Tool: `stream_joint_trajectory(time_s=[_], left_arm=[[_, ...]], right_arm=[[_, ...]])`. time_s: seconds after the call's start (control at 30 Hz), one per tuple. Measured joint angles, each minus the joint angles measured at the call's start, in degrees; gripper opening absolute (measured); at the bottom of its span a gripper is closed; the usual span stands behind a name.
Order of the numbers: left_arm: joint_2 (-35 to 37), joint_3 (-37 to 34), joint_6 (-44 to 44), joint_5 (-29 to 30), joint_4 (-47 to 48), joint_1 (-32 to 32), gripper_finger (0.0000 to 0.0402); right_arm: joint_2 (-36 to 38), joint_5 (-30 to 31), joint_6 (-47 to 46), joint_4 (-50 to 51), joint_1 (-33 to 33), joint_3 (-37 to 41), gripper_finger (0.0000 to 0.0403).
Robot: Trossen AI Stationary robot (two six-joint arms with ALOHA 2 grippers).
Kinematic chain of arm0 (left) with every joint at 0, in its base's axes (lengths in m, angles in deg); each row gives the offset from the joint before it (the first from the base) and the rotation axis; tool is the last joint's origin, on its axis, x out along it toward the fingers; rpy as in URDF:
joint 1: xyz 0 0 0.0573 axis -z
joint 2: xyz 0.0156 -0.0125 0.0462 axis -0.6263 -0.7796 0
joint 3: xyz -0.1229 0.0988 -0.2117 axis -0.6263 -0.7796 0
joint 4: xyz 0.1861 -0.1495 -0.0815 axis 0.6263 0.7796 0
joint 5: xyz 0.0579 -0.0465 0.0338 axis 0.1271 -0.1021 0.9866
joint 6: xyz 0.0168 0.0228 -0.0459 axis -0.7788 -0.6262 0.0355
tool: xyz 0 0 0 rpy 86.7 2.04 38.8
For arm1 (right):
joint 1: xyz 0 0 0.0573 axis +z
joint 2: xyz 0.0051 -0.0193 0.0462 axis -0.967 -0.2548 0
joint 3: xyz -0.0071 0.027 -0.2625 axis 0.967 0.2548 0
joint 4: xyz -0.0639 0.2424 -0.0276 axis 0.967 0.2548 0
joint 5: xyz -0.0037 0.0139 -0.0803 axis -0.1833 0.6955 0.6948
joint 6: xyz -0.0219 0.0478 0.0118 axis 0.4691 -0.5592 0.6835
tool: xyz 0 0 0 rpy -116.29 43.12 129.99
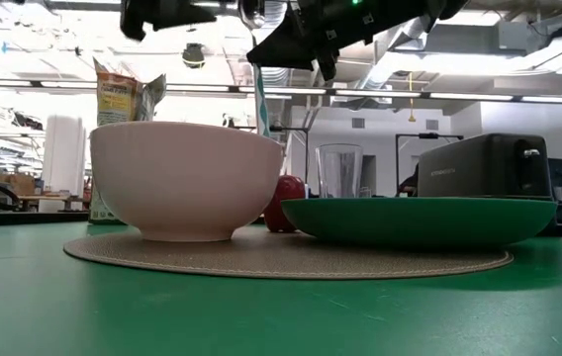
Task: Arrange a breakfast setting
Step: Put the spoon to the left side of the white bowl
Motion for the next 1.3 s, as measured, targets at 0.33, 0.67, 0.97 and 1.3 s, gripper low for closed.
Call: stream_joint_trajectory(time_s=[0.33, 0.67, 0.97, 1.3], left_arm=[[0.0, 12.0, -1.5, -0.2, 21.7, -2.6, 0.0217], [-0.3, 13.3, 2.5, -7.6, 25.7, -7.7, 0.0217], [-0.7, 13.3, 1.6, -9.0, 26.1, -9.2, 0.0119], [-0.7, 13.3, -0.3, -12.0, 25.5, -9.2, 0.0008]], right_arm=[[0.0, 0.0, 0.0, 0.0, 0.0, 0.0, 0.0050], [0.0, 0.0, 0.2, 0.0, 0.0, 0.0, 0.0050], [0.0, 0.0, 0.2, 0.1, 0.0, 0.0, 0.0052], [0.0, -0.1, -0.1, -0.1, 0.0, 0.0, 0.0066]])
